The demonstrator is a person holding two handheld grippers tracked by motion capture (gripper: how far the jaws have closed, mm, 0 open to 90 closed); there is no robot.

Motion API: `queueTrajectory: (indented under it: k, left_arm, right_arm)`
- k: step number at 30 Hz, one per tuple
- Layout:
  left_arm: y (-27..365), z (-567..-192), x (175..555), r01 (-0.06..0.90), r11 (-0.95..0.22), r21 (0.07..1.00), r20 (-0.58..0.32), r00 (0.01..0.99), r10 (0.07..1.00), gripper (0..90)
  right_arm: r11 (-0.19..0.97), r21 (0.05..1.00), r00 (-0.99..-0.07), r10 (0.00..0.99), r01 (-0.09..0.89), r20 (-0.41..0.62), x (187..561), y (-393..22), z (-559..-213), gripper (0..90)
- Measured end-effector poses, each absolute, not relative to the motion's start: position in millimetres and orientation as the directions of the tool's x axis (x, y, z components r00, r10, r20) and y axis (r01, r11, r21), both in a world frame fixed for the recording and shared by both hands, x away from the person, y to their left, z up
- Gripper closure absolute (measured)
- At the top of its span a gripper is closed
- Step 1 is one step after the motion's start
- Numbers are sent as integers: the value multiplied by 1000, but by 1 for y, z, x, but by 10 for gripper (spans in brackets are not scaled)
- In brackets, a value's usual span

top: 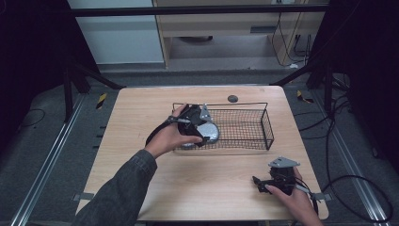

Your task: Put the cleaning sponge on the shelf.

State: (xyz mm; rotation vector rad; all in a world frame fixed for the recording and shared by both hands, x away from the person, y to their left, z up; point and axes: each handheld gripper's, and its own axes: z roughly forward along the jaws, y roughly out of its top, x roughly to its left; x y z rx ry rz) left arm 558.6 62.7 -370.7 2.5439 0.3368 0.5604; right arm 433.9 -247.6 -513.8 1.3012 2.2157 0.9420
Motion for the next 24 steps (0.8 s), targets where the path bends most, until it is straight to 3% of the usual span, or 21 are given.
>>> queueTrajectory:
  k: [14, 24]
  left_arm:
    - [56, -374, 525, 101, -818, 566, 308, 895, 323, 50]
    - [60, -382, 501, 140, -791, 596, 271, 892, 362, 54]
  right_arm:
    - [341, 723, -487, 873, 601, -6, 434, -248, -514, 3]
    - [341, 722, -487, 873, 602, -6, 433, -248, -514, 3]
